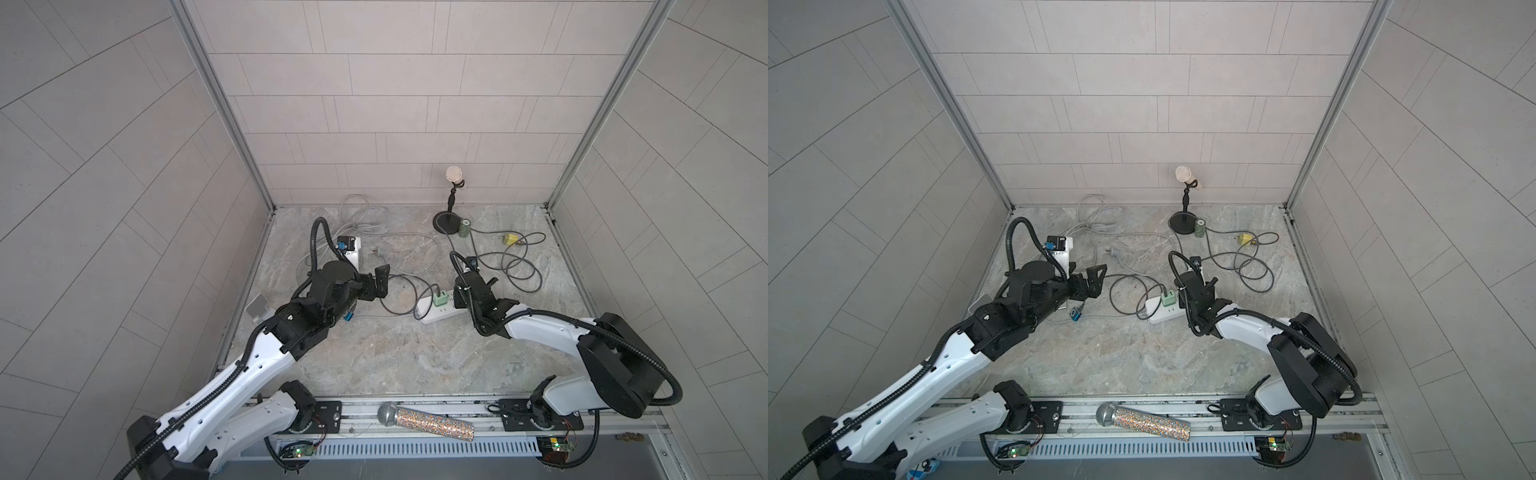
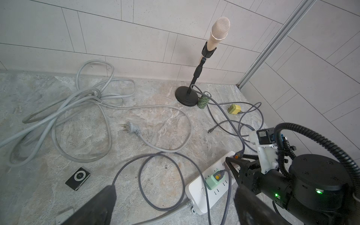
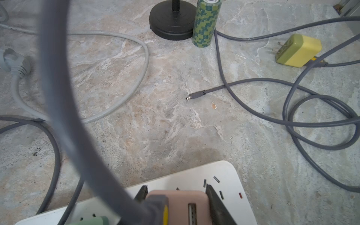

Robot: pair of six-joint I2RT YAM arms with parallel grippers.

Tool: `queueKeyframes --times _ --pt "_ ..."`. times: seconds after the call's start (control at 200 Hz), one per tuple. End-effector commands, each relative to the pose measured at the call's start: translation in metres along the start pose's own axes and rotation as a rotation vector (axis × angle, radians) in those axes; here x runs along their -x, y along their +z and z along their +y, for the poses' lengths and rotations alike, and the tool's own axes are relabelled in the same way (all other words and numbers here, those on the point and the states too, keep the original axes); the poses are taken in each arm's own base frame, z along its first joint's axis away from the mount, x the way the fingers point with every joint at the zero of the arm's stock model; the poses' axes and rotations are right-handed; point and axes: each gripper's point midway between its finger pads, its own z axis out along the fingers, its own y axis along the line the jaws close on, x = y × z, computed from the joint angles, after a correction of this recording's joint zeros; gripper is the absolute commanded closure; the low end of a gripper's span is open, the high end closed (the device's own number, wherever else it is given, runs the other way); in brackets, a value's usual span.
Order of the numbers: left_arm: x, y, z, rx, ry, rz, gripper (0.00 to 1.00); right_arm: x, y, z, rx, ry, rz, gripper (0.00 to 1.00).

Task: Charge mp3
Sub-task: Insert the plug into the socket.

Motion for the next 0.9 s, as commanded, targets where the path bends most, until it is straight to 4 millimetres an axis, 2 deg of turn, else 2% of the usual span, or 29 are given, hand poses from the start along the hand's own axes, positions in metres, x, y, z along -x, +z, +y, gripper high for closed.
queueKeyframes --times 0.0,0.185,0.295,0.46,0.53,0.585,0.64,0.726,0.891 --pt "0.002 -0.003 0.004 0.006 -0.005 -0.014 0.01 -0.093 0.003 -0.007 0.02 -0.153 0.329 1.0" --pt "-0.002 -0.006 0.007 0.008 -0.006 -0.003 0.01 -0.104 0.001 -0.011 0.018 -0.148 0.362 1.0" --pt "-0.006 -0.004 0.002 -0.03 -0.019 0.017 0.01 -0.115 -0.001 -0.014 0.013 -0.132 0.367 1.0" --pt "-0.022 0.005 0.0 -0.041 -0.033 0.071 0.01 -0.121 -0.001 -0.016 -0.002 -0.074 0.348 1.0" --pt "-0.027 0.008 -0.007 -0.086 -0.07 0.083 0.01 -0.124 -0.003 -0.016 0.0 -0.063 0.34 1.0" --pt "-0.04 0.015 -0.016 -0.145 -0.121 0.115 0.02 -0.124 -0.004 -0.013 0.006 -0.069 0.339 1.0" --pt "-0.055 0.023 -0.024 -0.195 -0.175 0.16 0.08 -0.124 -0.005 -0.009 0.013 -0.072 0.337 1.0" --pt "-0.085 0.036 -0.033 -0.248 -0.253 0.255 0.26 -0.125 -0.005 -0.004 0.021 -0.057 0.344 1.0" --pt "-0.138 0.047 -0.037 -0.243 -0.303 0.434 0.5 -0.135 -0.014 0.008 0.035 -0.008 0.355 1.0"
